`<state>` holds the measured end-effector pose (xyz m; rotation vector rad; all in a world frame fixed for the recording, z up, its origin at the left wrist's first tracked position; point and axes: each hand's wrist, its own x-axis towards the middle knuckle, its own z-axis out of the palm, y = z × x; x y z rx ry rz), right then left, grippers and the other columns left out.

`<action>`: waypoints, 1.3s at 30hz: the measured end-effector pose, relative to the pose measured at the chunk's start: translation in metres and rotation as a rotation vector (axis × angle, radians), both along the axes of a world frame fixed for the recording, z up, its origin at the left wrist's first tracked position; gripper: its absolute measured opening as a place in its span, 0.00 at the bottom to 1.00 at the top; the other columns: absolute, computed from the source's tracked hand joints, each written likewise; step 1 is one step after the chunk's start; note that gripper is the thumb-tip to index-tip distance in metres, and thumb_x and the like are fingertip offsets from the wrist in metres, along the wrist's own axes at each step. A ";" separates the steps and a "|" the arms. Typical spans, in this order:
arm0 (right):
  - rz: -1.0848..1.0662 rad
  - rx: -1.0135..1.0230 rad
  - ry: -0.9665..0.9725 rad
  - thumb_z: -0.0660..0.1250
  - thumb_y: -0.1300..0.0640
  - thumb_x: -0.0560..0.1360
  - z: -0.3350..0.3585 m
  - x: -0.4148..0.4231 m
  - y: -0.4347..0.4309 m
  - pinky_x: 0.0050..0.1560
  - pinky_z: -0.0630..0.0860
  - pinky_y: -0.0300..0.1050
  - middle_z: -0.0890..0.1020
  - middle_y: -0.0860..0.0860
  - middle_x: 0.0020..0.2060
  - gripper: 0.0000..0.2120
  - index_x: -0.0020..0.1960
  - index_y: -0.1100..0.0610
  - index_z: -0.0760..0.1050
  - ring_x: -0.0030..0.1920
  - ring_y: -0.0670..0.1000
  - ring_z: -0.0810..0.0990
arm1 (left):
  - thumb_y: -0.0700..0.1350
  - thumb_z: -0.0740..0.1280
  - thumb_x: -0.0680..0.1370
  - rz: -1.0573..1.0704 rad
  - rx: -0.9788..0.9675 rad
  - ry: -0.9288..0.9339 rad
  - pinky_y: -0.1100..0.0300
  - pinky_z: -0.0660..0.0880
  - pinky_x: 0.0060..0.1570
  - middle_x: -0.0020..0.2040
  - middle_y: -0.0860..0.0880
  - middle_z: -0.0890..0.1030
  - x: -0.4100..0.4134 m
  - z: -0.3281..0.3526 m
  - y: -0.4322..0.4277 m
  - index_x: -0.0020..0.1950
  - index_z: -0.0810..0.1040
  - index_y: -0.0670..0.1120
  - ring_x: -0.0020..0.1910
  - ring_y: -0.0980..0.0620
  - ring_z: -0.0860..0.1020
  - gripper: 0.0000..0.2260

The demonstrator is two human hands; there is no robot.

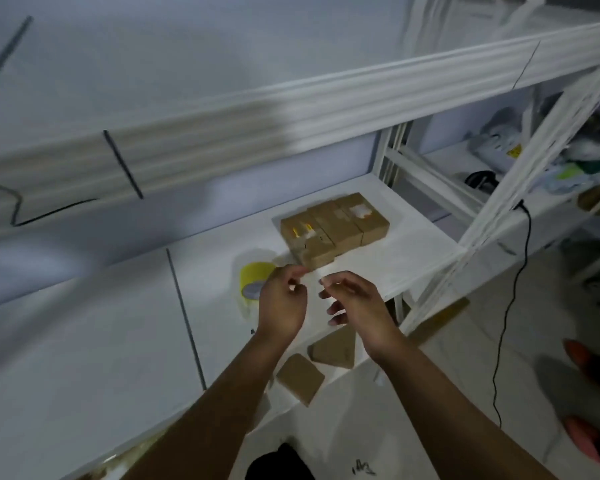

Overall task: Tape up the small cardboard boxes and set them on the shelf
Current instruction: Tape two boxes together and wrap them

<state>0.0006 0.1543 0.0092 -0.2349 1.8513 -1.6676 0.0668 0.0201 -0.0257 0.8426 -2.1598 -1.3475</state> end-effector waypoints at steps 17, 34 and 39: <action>0.103 0.251 0.020 0.73 0.47 0.78 -0.054 -0.121 -0.024 0.48 0.86 0.53 0.80 0.53 0.59 0.20 0.67 0.49 0.73 0.55 0.55 0.82 | 0.35 0.65 0.85 -0.017 -0.313 -0.125 0.65 0.64 0.72 0.84 0.46 0.64 -0.065 -0.085 -0.009 0.81 0.71 0.49 0.80 0.46 0.69 0.25; 0.425 -0.089 -0.190 0.73 0.53 0.79 -0.066 -0.146 0.008 0.59 0.84 0.58 0.86 0.54 0.60 0.17 0.67 0.54 0.80 0.60 0.55 0.86 | 0.57 0.68 0.84 0.404 0.397 0.202 0.53 0.85 0.49 0.57 0.47 0.87 -0.069 -0.042 0.063 0.69 0.81 0.49 0.52 0.54 0.87 0.18; 0.439 0.044 -0.081 0.74 0.40 0.75 -0.066 -0.147 0.008 0.48 0.87 0.54 0.86 0.56 0.53 0.19 0.57 0.54 0.83 0.52 0.54 0.88 | 0.59 0.68 0.84 0.491 0.403 0.151 0.51 0.85 0.42 0.51 0.50 0.87 -0.063 -0.050 0.073 0.66 0.84 0.52 0.47 0.53 0.86 0.16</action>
